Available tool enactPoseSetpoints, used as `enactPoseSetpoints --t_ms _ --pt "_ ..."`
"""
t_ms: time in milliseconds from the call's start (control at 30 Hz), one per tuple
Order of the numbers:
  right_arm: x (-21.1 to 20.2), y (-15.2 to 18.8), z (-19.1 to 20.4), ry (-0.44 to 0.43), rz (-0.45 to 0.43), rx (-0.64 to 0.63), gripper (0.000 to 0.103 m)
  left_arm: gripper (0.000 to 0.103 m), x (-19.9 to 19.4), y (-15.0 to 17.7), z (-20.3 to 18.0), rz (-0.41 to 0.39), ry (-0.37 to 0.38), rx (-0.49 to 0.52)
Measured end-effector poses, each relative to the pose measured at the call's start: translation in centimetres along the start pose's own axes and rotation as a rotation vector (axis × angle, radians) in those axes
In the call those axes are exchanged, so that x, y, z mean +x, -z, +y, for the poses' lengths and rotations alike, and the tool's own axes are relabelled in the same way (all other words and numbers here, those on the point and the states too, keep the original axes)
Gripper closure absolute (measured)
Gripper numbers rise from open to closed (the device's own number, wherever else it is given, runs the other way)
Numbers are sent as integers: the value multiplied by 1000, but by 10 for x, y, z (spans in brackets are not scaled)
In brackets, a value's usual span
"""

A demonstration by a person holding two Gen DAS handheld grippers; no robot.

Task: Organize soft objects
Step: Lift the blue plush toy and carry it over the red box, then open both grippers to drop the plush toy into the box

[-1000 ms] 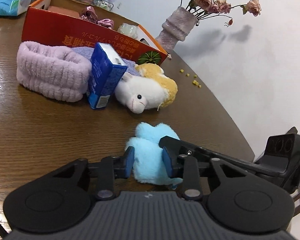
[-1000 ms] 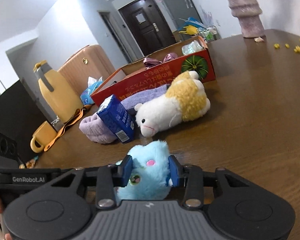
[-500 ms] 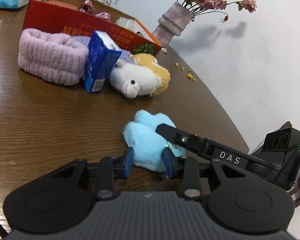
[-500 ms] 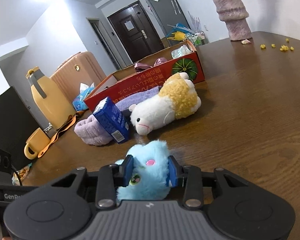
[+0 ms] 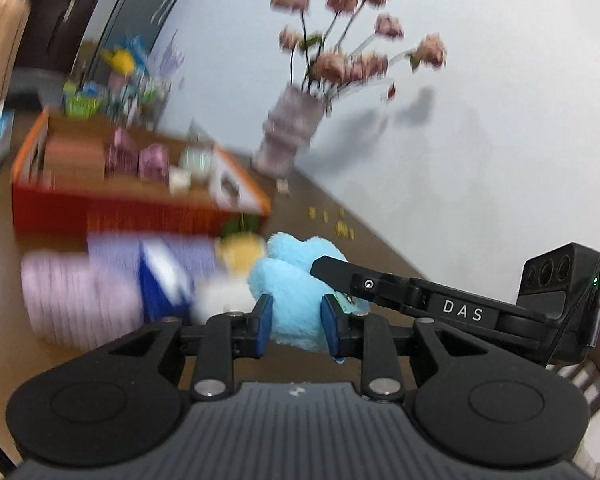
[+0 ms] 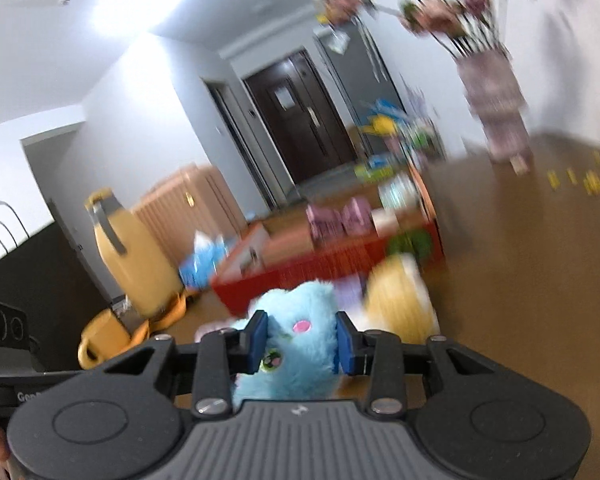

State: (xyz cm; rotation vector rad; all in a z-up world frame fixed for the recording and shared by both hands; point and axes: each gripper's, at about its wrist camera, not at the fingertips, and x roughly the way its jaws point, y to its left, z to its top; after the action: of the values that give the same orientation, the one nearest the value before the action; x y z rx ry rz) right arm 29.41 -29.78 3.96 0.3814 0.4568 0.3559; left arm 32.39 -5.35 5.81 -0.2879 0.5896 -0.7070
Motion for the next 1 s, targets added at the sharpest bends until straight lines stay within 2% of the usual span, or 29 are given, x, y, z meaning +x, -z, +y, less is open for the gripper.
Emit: enactPoseSetpoints --t_ms 133,300,400,467,533,600,667,733,800,900,1000 --pt "63 -54 7 -25 5 -29 68 76 17 -57 25 -39 -57 -5" --pt "179 -91 8 -28 126 -19 68 77 58 -110 99 15 -166 -86" --pt "247 -93 3 -20 239 4 68 78 83 -118 147 63 -215 -147" --pt "285 -87 -1 -47 336 22 74 82 93 -117 166 88 -249 -113" --pt "311 -79 3 -52 407 -13 78 82 97 -113 173 102 -306 -55" --pt "325 -73 7 -35 431 -54 77 81 101 -108 176 97 -346 5" --pt "337 -67 9 -24 481 -72 77 77 98 -106 184 92 -355 5" --pt "338 -64 14 -19 480 -124 73 72 93 -106 190 79 -372 1" --pt "332 -68 18 -29 460 -127 73 65 87 -107 194 61 -387 -7" --pt "313 -83 21 -29 418 -150 69 62 73 -111 193 46 -404 -8" --pt "278 -98 23 -1 359 -183 55 51 59 -116 178 25 -444 31"
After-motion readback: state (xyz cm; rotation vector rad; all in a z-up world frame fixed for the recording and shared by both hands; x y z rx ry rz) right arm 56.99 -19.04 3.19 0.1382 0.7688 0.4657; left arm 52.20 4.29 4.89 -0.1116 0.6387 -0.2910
